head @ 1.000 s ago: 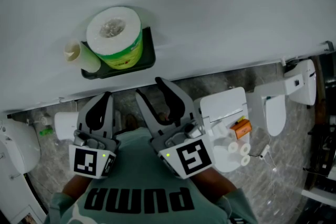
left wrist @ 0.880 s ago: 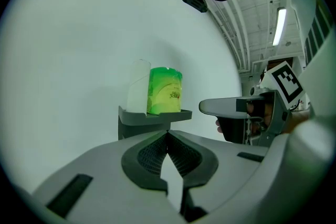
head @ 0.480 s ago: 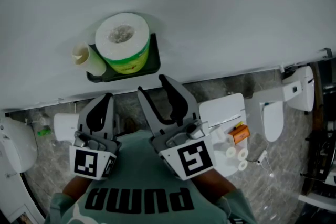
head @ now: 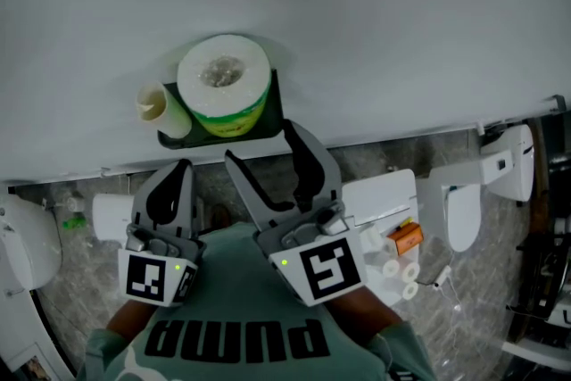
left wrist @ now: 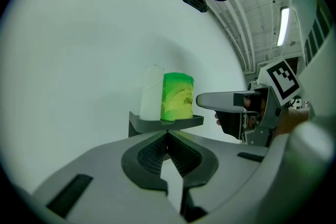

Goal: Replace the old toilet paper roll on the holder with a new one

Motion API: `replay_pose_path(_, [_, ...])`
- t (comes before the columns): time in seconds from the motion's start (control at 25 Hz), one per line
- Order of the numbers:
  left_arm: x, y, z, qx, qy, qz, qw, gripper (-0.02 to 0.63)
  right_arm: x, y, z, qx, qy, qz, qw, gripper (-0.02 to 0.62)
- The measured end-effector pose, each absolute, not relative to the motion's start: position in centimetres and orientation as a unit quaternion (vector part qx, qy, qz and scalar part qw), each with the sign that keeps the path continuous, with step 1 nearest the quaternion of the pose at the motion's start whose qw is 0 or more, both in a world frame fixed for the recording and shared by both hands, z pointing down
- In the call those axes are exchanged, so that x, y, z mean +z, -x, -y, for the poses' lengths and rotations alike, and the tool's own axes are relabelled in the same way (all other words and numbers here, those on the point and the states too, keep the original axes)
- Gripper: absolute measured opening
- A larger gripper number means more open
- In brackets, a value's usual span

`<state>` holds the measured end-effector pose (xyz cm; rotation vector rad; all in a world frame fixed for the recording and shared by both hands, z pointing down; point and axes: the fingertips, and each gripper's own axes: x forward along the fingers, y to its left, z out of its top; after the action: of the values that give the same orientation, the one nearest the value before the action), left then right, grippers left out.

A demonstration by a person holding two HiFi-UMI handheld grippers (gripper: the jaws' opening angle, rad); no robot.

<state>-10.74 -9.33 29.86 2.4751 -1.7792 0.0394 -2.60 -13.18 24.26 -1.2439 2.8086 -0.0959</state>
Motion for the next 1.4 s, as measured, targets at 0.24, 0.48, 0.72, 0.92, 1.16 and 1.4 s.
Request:
replay_pose_path(0.24, [29.6, 12.0, 9.8, 0.002, -0.801, 0.597, 0.043, 0.003, 23.4, 3.8, 14.4, -0.02, 0.397, -0.917, 0.035, 0.309])
replay_pose_path(0.48, [29.8, 13.1, 9.9, 0.003, -0.791, 0.61, 0.049, 0.003, 22.1, 4.7, 15.4, -0.006, 0.393, -0.919, 0.043, 0.37])
replay_pose_path(0.72, [29.6, 14.1, 10.1, -0.002, -0.785, 0.618, 0.046, 0.003, 21.1, 5.5, 16.1, 0.01, 0.391, -0.919, 0.043, 0.377])
replay_pose_path(0.92, [29.7, 14.7, 10.3, 0.002, -0.781, 0.623, 0.044, 0.003, 20.9, 6.2, 16.5, 0.016, 0.388, -0.921, 0.04, 0.394])
replay_pose_path(1.16, [29.5, 15.2, 10.5, 0.0, -0.779, 0.625, 0.044, 0.003, 20.7, 6.5, 17.1, 0.02, 0.392, -0.919, 0.033, 0.4])
replay_pose_path(1.4, [29.6, 15.6, 10.6, 0.003, -0.777, 0.627, 0.049, 0.003, 20.6, 6.8, 17.3, 0.024, 0.394, -0.918, 0.025, 0.4])
